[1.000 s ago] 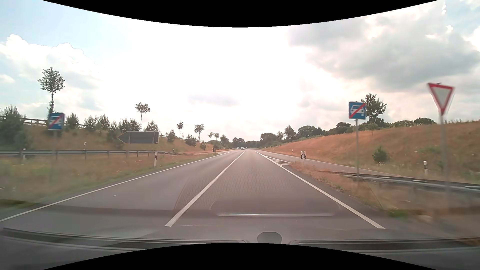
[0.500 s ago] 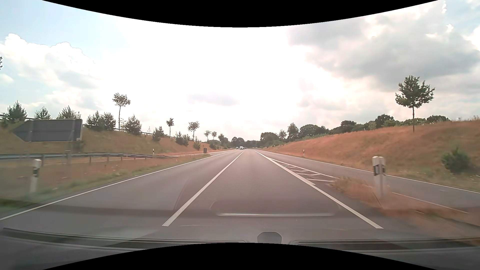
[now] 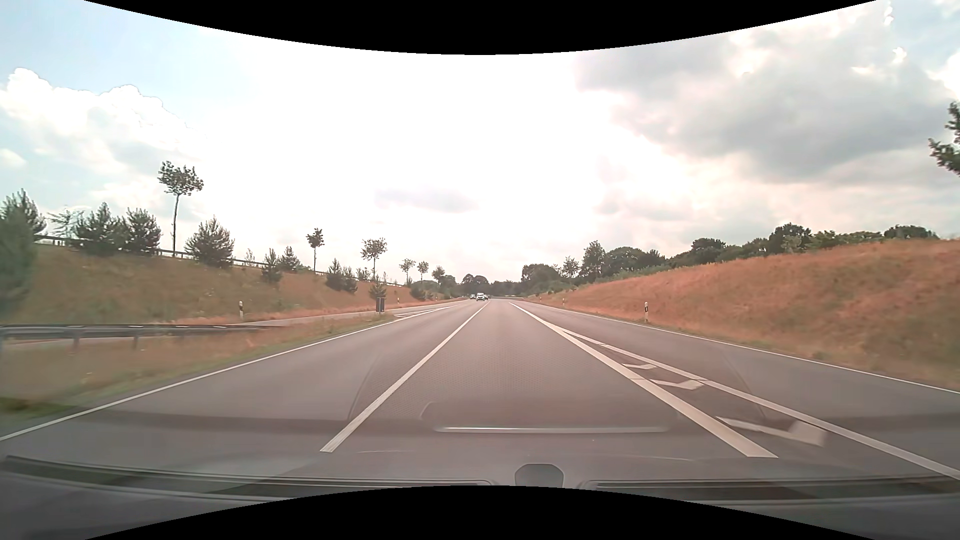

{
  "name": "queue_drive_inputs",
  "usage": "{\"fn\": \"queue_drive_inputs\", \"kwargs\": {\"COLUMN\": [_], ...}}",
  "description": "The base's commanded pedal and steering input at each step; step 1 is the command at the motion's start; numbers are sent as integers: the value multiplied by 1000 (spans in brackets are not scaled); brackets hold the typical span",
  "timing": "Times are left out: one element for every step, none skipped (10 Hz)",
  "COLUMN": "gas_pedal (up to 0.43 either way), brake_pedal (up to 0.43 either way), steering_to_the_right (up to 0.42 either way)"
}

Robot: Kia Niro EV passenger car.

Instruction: Follow the waypoints while adhering to traffic rules and regulations

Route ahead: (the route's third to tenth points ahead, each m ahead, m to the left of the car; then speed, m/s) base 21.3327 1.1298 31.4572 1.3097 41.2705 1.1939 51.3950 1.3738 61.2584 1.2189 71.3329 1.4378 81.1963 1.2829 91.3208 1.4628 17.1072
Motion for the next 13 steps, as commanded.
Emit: {"fn": "queue_drive_inputs", "kwargs": {"gas_pedal": [197, 197, 197, 197, 197, 197, 197, 197, 197, 197, 209, 209, 209], "brake_pedal": [0, 0, 0, 0, 0, 0, 0, 0, 0, 0, 0, 0, 0], "steering_to_the_right": [-2, -2, -1, -2, -1, 0, 0, 0, 0, 0, 0, 0, 0]}}
